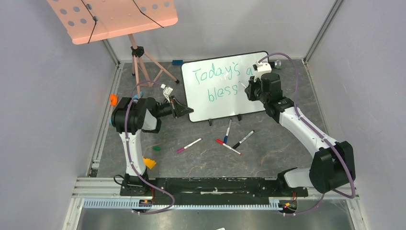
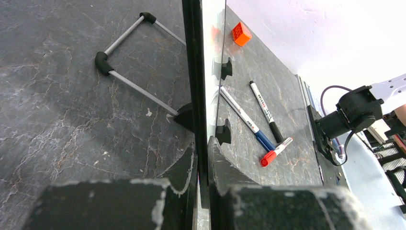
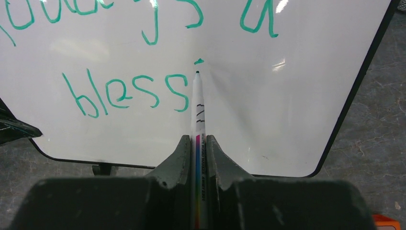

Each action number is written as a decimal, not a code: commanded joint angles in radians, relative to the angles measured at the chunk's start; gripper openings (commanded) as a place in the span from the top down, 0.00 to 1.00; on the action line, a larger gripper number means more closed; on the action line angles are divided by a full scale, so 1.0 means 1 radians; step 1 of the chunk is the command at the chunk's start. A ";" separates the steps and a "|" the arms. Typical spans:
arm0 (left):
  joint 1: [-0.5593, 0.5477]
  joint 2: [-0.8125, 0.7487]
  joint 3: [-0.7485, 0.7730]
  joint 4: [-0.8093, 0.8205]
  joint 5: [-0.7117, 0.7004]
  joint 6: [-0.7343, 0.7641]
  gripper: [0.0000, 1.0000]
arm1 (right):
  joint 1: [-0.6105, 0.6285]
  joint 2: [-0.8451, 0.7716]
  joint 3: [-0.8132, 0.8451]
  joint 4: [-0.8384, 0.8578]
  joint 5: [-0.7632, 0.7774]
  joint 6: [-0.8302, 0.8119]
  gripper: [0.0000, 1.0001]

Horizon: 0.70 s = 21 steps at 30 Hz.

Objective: Write a sentence on the whiteboard

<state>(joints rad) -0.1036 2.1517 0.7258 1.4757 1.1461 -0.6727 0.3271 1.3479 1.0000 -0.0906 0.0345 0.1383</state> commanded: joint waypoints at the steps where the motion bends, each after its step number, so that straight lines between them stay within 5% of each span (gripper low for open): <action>1: -0.002 0.016 0.017 0.081 0.006 0.048 0.98 | -0.003 0.009 -0.011 0.027 -0.004 -0.006 1.00; 21: -0.002 0.014 0.015 0.081 0.006 0.051 0.98 | -0.003 0.077 0.027 0.027 0.003 -0.006 1.00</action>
<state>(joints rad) -0.1036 2.1517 0.7258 1.4754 1.1461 -0.6731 0.3271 1.4170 0.9928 -0.0883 0.0315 0.1383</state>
